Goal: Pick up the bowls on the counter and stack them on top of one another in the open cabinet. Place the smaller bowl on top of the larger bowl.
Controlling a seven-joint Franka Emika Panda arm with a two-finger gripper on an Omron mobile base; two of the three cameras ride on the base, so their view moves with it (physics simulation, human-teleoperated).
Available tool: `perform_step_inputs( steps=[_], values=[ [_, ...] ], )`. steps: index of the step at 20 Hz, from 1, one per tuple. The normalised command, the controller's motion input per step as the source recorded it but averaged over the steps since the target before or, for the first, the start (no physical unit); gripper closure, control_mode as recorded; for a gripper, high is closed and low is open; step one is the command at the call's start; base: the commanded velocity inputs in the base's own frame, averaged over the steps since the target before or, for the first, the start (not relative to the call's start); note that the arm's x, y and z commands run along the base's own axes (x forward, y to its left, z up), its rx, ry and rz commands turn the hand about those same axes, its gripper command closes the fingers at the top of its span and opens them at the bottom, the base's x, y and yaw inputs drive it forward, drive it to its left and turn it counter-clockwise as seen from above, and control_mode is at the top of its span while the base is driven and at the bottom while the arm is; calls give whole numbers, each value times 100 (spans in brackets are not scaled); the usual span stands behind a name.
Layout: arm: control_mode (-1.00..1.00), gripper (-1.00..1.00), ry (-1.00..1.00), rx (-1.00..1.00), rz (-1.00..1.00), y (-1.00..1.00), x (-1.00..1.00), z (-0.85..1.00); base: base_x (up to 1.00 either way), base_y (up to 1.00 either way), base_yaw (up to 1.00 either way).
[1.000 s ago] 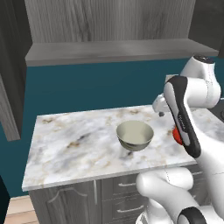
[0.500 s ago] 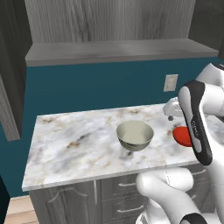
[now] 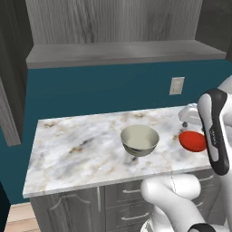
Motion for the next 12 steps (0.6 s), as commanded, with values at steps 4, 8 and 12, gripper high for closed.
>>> perform_step_inputs(
  steps=[4, 8, 12],
  values=[
    [-100, -100, -8, 11, -6, -24, -3, -27, 0, 0, 0],
    [-100, -100, -8, 8, -6, -20, -4, -27, 0, 0, 0],
    [-100, -100, -5, 5, -7, -23, -1, -22, 0, 0, 0]
  ],
)
